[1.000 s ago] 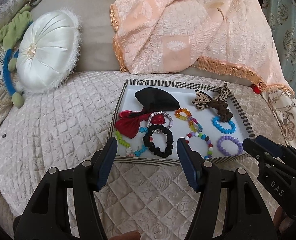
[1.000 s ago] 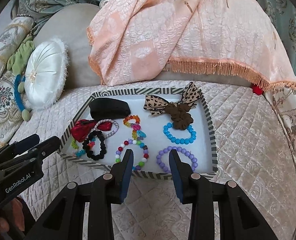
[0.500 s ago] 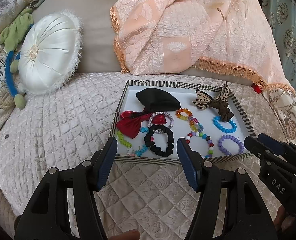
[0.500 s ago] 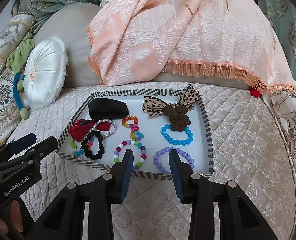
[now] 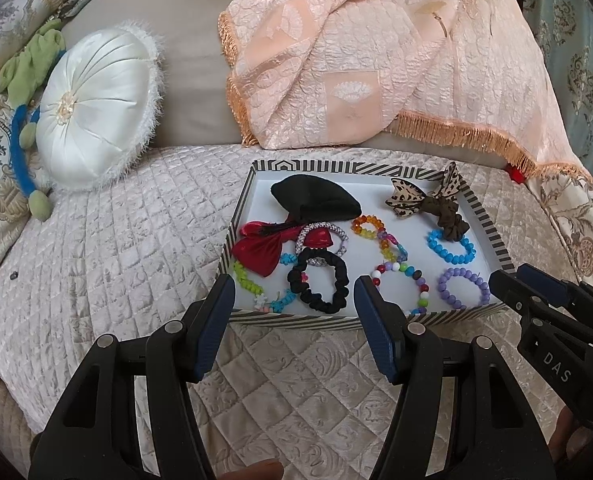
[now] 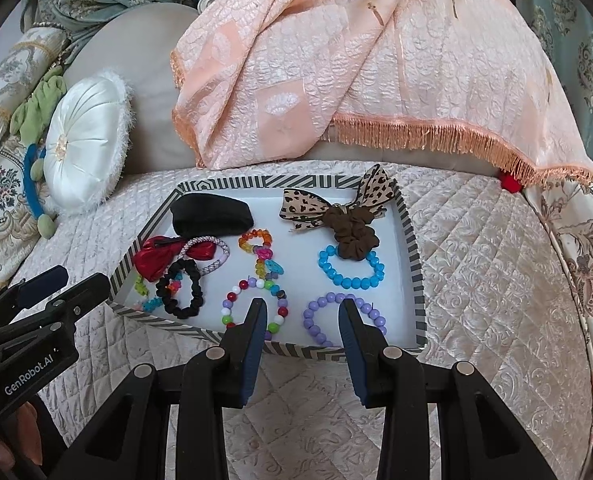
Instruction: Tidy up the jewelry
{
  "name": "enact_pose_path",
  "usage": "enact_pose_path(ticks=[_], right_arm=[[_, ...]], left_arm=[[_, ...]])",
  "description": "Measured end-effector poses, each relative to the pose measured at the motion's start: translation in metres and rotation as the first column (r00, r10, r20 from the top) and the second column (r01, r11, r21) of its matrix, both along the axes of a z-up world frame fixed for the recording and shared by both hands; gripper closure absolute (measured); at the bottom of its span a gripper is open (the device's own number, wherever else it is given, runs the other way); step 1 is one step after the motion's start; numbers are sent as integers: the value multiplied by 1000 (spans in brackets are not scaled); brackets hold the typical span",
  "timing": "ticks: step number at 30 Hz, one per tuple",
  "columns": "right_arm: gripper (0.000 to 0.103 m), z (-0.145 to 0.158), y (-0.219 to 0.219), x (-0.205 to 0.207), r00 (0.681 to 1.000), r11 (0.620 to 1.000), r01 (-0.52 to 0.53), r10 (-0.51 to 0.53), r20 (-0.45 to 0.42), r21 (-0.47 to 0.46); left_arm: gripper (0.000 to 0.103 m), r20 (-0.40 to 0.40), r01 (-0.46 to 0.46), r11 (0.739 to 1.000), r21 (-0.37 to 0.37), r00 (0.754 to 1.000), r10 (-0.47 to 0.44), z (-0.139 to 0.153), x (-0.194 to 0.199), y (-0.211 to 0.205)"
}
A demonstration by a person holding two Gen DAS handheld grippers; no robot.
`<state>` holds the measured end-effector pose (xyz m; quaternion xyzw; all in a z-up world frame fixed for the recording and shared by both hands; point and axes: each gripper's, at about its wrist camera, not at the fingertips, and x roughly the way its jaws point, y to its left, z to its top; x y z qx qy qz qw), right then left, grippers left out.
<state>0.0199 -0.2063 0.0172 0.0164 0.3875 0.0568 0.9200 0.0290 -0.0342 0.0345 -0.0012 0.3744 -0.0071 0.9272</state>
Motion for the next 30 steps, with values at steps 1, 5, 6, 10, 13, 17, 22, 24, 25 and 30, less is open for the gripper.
enact_pose_path(ticks=[1, 5, 6, 10, 13, 17, 22, 24, 25, 30], right_arm=[[68, 0, 0, 0, 1000, 1000, -1, 1, -1, -1], [68, -1, 0, 0, 1000, 1000, -1, 1, -2, -5], [68, -1, 0, 0, 1000, 1000, -1, 1, -2, -4], [67, -2, 0, 0, 1000, 1000, -2, 2, -3, -4], [67, -2, 0, 1, 1000, 1000, -3, 3, -5, -4], [67, -3, 0, 1, 1000, 1000, -6, 6, -8, -6], [67, -3, 0, 1, 1000, 1000, -6, 6, -9, -6], [67, -4, 0, 1, 1000, 1000, -6, 6, -9, -6], [67, -4, 0, 1, 1000, 1000, -6, 6, -9, -6], [67, -4, -1, 2, 1000, 1000, -6, 5, -9, -7]], left_arm=[[41, -1, 1, 1000, -1, 1000, -1, 0, 0, 0], [41, -7, 9, 1000, -3, 1000, -9, -2, 1, 0], [41, -8, 11, 1000, -2, 1000, -11, -2, 1, -1], [41, -7, 14, 1000, 0, 1000, -14, -3, 1, -1], [41, -7, 18, 1000, 3, 1000, -18, -3, 1, -3], [41, -8, 19, 1000, 7, 1000, -19, -3, 1, -5], [41, -11, 27, 1000, 4, 1000, -27, -3, 1, -7], [41, -8, 32, 999, -3, 999, -32, -3, 1, -7], [41, -5, 37, 999, -11, 999, -37, -3, 1, -7], [41, 2, 41, 999, -17, 999, -41, -2, 1, -6]])
